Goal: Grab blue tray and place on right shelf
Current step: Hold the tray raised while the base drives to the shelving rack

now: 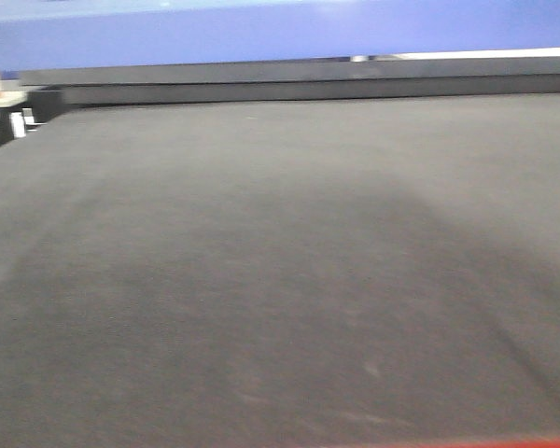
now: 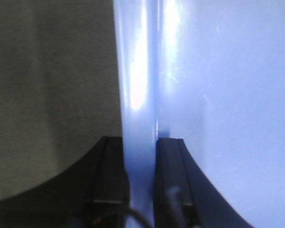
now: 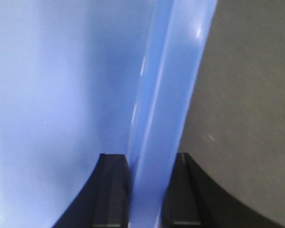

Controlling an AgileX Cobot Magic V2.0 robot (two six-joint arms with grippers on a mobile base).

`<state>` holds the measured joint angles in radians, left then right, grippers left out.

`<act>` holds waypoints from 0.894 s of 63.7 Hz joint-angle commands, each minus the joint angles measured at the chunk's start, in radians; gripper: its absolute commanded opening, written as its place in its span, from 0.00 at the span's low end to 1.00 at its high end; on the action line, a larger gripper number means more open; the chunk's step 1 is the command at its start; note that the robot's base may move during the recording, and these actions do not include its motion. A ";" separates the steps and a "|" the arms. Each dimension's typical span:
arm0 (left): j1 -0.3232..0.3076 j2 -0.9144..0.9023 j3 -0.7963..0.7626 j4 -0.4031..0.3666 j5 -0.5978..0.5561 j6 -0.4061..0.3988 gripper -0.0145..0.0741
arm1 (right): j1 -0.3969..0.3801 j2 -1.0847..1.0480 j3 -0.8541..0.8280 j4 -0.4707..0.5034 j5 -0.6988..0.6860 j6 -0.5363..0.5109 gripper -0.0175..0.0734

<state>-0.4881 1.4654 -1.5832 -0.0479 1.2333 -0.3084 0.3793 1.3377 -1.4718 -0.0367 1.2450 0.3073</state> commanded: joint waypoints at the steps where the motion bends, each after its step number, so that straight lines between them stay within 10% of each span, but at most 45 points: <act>1: -0.005 -0.030 -0.024 0.036 0.105 0.025 0.11 | -0.002 -0.033 -0.024 -0.062 -0.007 -0.028 0.25; 57: -0.005 -0.030 -0.024 -0.093 0.105 0.025 0.11 | -0.002 -0.033 -0.024 -0.062 -0.007 -0.028 0.25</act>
<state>-0.4881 1.4654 -1.5825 -0.1110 1.2348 -0.3084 0.3793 1.3377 -1.4718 -0.0620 1.2531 0.3070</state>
